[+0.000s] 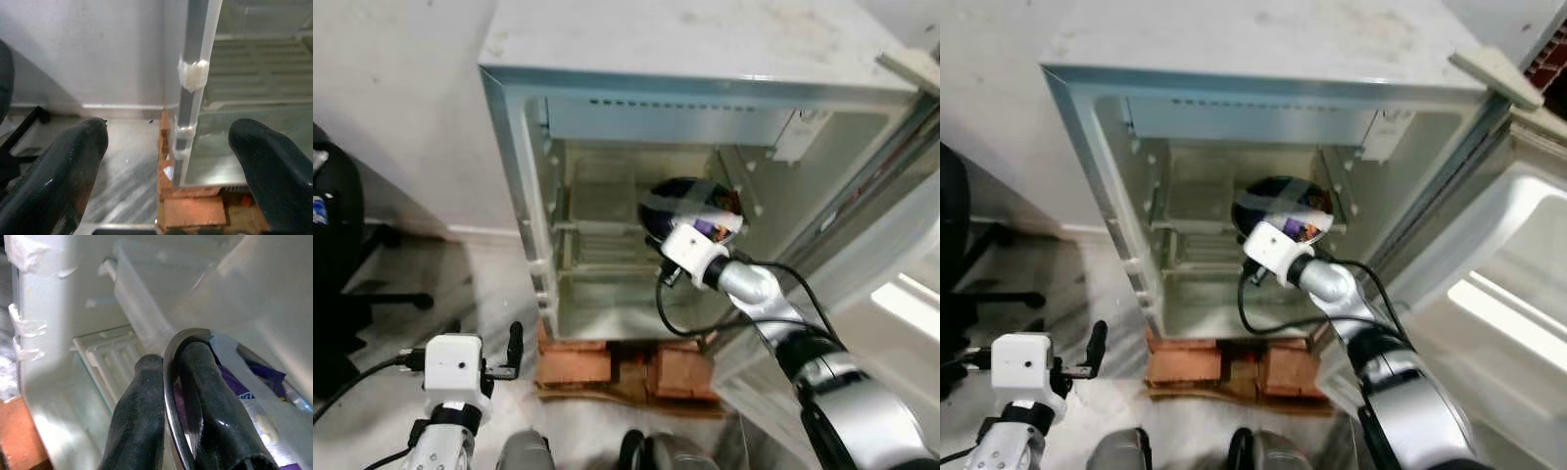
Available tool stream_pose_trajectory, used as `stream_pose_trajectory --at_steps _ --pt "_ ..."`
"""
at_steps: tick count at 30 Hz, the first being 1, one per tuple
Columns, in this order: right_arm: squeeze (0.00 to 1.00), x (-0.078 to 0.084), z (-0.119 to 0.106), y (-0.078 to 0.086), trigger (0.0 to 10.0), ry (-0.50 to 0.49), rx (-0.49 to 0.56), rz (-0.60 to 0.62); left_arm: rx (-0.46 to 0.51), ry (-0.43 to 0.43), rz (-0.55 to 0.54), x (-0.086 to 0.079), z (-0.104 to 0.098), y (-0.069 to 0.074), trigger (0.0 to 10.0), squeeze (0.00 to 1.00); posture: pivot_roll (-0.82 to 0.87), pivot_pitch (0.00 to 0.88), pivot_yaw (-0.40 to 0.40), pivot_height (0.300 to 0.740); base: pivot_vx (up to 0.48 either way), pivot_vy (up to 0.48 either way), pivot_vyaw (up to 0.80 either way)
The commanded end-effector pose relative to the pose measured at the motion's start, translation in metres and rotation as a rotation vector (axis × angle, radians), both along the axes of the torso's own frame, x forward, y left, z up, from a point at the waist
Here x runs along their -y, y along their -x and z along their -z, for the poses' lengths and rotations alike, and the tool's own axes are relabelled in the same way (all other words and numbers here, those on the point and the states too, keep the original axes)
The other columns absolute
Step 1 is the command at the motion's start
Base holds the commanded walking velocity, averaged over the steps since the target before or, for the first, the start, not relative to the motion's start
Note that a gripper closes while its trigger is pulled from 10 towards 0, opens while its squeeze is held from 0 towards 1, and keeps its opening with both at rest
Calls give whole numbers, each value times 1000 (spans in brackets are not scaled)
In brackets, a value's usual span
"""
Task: Restocking fridge
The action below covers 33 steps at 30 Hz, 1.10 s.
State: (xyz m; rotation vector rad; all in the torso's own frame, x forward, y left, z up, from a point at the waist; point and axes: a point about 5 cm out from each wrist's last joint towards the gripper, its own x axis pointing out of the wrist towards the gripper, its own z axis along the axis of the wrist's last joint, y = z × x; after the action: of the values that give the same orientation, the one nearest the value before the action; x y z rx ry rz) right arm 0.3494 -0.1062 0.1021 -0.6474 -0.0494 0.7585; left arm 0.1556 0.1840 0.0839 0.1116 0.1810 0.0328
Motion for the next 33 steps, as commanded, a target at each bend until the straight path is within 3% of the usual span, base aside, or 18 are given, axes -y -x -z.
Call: stream_pose_trajectory --at_steps 1,11,18,23,31,32,33 --pt "0 1 -2 -3 10000 2 -3 17 -18 -9 2 -1 -1 5 10000 0 245 279 -105 740 0 0 0" --pt "0 -17 -13 -15 10000 32 -2 32 -29 -30 11 -4 -16 18 10000 0 277 315 -74 740 0 0 0" --pt "0 -16 -18 -19 10000 27 5 52 -76 14 7 15 -20 35 10000 0 268 381 -97 740 0 0 0" --pt "0 -24 -25 -23 10000 48 48 62 -120 27 -11 15 -22 49 10000 0 286 391 -112 740 0 0 0" --pt "20 -40 -51 -34 10000 74 169 95 -143 32 -45 18 -23 58 10000 0 290 424 -137 740 0 0 0" --pt "1000 -42 -57 -36 10000 52 180 112 -146 36 -43 20 -23 59 10000 0 287 427 -135 740 0 0 0" --pt "1000 -42 -59 -37 10000 46 187 117 -148 37 -42 21 -23 59 10000 0 287 423 -135 740 0 0 0"
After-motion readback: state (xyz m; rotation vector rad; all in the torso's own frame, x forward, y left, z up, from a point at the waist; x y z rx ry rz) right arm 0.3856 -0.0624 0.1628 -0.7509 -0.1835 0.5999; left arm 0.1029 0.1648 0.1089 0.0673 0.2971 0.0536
